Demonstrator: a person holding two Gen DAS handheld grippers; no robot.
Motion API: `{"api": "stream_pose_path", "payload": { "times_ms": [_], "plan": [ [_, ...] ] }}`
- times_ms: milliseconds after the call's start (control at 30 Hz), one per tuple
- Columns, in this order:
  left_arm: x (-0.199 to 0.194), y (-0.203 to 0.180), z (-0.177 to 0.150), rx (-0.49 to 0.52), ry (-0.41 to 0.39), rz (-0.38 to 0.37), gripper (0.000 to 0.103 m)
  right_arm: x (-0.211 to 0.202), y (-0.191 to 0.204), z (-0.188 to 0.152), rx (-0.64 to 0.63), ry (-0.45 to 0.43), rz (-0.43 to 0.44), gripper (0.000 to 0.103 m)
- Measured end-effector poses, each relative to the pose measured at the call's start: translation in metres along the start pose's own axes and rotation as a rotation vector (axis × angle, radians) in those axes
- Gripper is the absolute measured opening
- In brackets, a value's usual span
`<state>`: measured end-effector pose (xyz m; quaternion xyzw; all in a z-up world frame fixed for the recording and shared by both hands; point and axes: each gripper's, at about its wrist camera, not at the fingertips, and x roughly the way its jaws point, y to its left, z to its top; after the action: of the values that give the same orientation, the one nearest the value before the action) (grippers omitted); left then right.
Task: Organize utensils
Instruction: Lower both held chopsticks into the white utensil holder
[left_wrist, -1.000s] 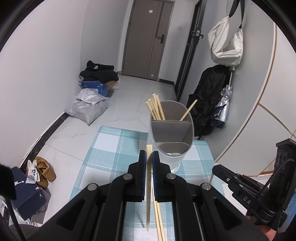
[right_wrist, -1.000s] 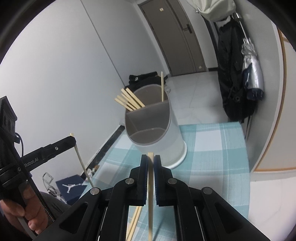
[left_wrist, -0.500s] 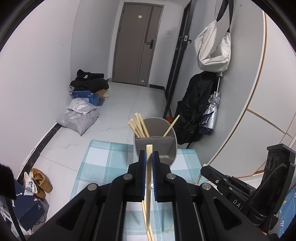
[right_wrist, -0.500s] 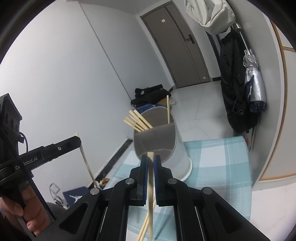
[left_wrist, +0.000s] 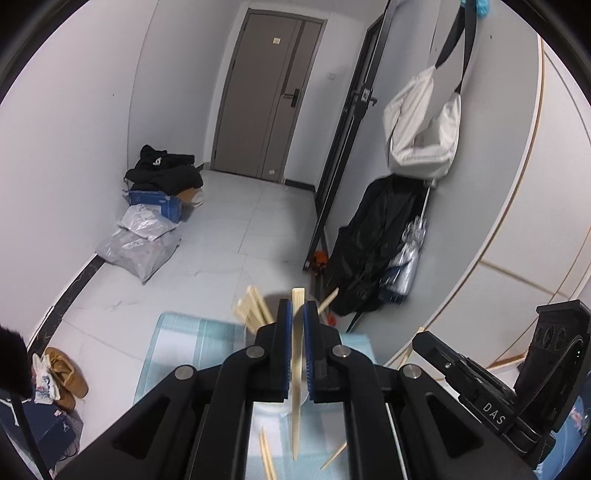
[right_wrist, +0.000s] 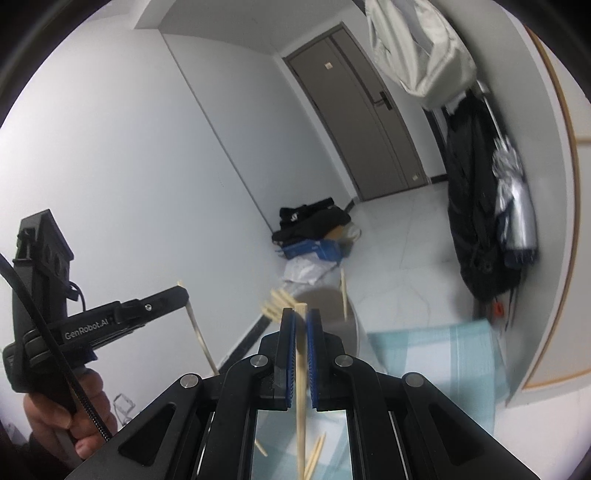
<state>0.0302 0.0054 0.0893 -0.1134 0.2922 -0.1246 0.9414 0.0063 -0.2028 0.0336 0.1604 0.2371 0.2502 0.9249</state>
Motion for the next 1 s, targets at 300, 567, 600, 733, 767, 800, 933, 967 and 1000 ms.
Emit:
{"api": "stream_pose_path", "payload": {
  "times_ms": [300, 567, 600, 733, 767, 800, 933, 967, 1000],
  "plan": [
    [0.015, 0.008, 0.050, -0.061, -0.087, -0.037, 0.003, 0.023, 0.016, 0.071, -0.098, -0.070, -0.012, 0.005],
    [0.045, 0.028, 0.067, -0.136, -0.148, -0.013, 0.003, 0.063, 0.022, 0.109, -0.174, -0.116, -0.029, 0.005],
    [0.048, 0.030, 0.066, -0.142, -0.166, -0.002, 0.003, 0.068, 0.021, 0.112, -0.178, -0.121, -0.030, 0.005],
    [0.059, 0.040, 0.061, -0.160, -0.223, 0.021, 0.003, 0.085, 0.019, 0.115, -0.213, -0.140, -0.039, 0.005],
    [0.062, 0.041, 0.061, -0.165, -0.223, 0.017, 0.003, 0.090, 0.020, 0.115, -0.227, -0.144, -0.044, 0.005],
    [0.067, 0.043, 0.060, -0.167, -0.219, 0.013, 0.003, 0.093, 0.020, 0.115, -0.237, -0.144, -0.047, 0.005],
    [0.079, 0.047, 0.051, -0.160, -0.207, 0.012, 0.003, 0.110, 0.020, 0.111, -0.266, -0.131, -0.036, 0.005],
    [0.082, 0.047, 0.052, -0.151, -0.201, 0.001, 0.003, 0.114, 0.019, 0.110, -0.273, -0.124, -0.024, 0.005],
    [0.084, 0.047, 0.050, -0.137, -0.196, -0.022, 0.003, 0.117, 0.018, 0.108, -0.279, -0.121, -0.019, 0.005]
  ]
}}
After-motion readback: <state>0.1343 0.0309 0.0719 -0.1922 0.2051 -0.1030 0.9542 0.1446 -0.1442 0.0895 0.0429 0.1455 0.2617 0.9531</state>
